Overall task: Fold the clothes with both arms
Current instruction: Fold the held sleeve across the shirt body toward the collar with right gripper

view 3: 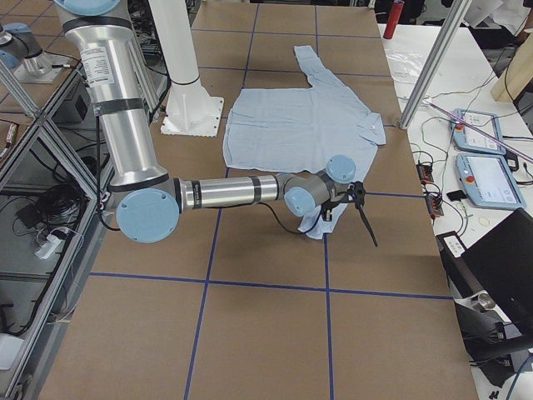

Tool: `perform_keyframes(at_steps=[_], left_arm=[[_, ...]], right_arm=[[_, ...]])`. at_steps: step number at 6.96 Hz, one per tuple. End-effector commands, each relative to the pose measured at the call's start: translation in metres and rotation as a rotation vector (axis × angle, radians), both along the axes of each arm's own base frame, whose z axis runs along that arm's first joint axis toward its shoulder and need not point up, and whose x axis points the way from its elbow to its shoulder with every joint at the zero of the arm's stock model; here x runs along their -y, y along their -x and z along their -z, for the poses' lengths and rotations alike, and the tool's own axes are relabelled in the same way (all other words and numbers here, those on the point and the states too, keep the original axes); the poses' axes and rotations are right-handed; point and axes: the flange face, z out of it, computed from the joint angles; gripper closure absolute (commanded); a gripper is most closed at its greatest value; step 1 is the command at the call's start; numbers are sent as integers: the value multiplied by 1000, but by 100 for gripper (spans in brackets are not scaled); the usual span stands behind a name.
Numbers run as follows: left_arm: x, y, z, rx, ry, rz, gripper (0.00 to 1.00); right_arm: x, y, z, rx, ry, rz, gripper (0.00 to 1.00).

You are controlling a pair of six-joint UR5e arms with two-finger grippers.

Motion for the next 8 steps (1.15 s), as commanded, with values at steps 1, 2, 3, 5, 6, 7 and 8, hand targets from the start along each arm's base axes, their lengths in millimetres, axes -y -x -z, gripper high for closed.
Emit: perform_keyframes(at_steps=[1, 2, 3, 5, 6, 7, 8], left_arm=[[0, 0, -1, 0, 2, 0, 0], [0, 0, -1, 0, 4, 0, 0], [0, 0, -1, 0, 4, 0, 0], [-1, 0, 0, 0, 1, 0, 0], [-1, 0, 0, 0, -1, 0, 0], [-1, 0, 1, 0, -2, 0, 0], [-1, 0, 1, 0, -2, 0, 0]], right_arm=[[-3, 148, 141, 56, 142, -101, 100], [14, 209, 199, 56, 167, -210, 100], [38, 262, 273, 79, 181, -277, 100], [52, 323, 366, 102, 145, -310, 100], [48, 338, 389, 111, 143, -344, 100], [45, 360, 399, 100, 149, -345, 100], [41, 377, 394, 115, 120, -359, 100]])
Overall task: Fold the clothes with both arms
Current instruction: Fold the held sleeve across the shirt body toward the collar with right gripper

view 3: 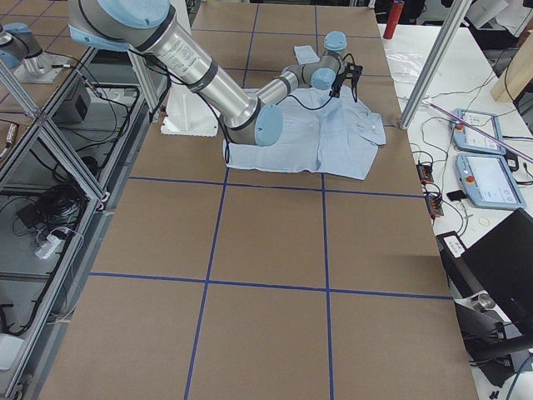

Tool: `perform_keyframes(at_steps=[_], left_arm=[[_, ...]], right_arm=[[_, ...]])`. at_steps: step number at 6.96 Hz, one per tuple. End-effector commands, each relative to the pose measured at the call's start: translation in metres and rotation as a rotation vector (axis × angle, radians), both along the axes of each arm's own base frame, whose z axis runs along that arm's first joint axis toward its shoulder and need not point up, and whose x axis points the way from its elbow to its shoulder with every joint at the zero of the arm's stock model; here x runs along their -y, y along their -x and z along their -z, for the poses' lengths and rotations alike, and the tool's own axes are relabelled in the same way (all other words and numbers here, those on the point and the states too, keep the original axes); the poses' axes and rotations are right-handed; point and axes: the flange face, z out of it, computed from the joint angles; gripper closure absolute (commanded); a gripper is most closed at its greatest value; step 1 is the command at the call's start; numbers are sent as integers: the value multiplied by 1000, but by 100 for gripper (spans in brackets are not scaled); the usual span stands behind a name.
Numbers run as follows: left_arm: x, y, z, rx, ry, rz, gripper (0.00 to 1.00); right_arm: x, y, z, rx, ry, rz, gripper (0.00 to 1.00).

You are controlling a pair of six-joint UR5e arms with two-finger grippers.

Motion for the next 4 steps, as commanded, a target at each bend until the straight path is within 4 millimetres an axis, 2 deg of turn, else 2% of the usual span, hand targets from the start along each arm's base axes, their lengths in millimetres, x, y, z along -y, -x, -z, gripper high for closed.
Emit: perform_keyframes(at_steps=[1, 2, 3, 4], left_arm=[[0, 0, 1, -1, -1, -1, 0], [0, -1, 1, -1, -3, -3, 0], [0, -2, 0, 0, -4, -6, 0], [-4, -3, -12, -7, 24, -17, 0]], right_arm=[[-6, 26, 2, 7, -19, -16, 100], [-6, 28, 0, 4, -18, -15, 100], [-7, 31, 0, 1, -17, -15, 18], [-15, 42, 10, 4, -18, -36, 1]])
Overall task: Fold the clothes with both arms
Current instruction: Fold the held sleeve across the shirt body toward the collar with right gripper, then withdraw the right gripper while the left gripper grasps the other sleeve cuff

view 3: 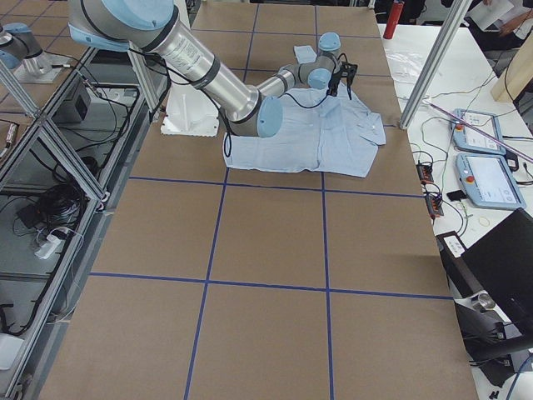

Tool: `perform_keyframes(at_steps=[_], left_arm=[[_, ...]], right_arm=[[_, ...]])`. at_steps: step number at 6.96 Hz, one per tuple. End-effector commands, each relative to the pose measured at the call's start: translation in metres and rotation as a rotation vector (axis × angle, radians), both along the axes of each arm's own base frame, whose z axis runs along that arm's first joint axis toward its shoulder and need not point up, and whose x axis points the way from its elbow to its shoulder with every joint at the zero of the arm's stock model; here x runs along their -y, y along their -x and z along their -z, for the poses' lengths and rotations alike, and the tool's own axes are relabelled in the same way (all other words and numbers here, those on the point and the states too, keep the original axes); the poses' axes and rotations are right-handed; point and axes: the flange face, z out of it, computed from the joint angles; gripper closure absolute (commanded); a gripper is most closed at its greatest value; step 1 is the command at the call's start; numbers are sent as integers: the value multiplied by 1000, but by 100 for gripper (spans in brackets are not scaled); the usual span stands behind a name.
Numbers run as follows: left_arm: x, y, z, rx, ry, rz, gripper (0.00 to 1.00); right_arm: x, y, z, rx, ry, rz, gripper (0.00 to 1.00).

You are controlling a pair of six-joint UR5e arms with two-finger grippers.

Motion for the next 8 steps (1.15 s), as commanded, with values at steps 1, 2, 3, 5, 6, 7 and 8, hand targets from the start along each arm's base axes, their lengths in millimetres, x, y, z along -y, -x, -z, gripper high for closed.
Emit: perform_keyframes(at_steps=[1, 2, 3, 5, 6, 7, 8], left_arm=[[-3, -12, -25, -19, 57, -45, 0], [-4, -39, -34, -18, 74, -102, 0], [1, -52, -46, -20, 108, -118, 0], [2, -104, -70, -87, 210, -99, 0], [3, -120, -96, -149, 277, -53, 2], [-5, -161, -101, -177, 339, -72, 3], [-9, -178, -100, -201, 418, -50, 8]], right_arm=[[-19, 22, 23, 14, 1, -45, 1], [-23, 23, 44, 49, 31, -71, 1], [-26, 16, 52, 75, 47, -88, 1], [-49, -19, 5, 96, 36, -91, 1], [-56, -30, -15, 95, 36, -91, 1], [-58, -37, -27, 91, 38, -94, 1], [-62, -45, -44, 82, 35, -92, 1]])
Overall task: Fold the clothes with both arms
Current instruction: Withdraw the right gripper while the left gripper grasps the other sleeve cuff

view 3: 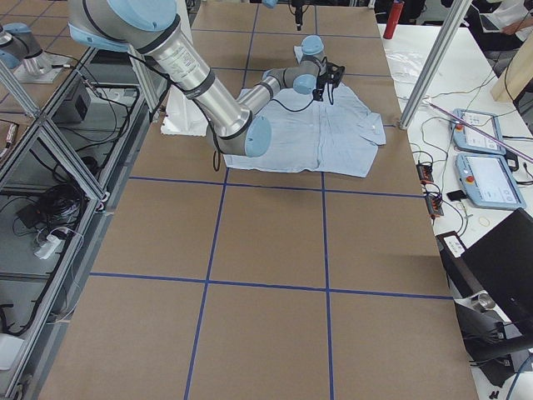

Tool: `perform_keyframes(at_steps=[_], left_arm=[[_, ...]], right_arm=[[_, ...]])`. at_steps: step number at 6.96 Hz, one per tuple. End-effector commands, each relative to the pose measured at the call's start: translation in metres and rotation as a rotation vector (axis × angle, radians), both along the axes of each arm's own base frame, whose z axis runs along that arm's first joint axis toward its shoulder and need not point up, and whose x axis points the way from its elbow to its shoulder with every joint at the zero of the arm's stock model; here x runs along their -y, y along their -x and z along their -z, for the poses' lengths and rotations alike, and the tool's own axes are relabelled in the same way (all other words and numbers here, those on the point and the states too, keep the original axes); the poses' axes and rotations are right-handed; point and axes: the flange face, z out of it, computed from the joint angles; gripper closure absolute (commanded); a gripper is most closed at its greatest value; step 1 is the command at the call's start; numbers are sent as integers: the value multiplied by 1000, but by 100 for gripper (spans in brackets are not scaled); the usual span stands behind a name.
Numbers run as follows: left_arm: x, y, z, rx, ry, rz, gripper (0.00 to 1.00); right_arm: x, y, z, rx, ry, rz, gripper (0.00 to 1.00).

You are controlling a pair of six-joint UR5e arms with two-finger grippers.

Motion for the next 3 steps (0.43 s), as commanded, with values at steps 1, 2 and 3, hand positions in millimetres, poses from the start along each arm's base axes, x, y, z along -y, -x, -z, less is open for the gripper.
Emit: perform_keyframes(at_steps=[1, 2, 3], left_arm=[[-13, -48, -7, -26, 93, -13, 8], [-9, -61, -13, 5, 81, -4, 8], [-1, -66, -17, 27, 70, 13, 9]], right_arm=[[-6, -11, -19, -7, -3, 1, 1], [-6, -11, -25, -12, 0, -1, 1], [-6, -10, -26, -13, 1, 1, 1]])
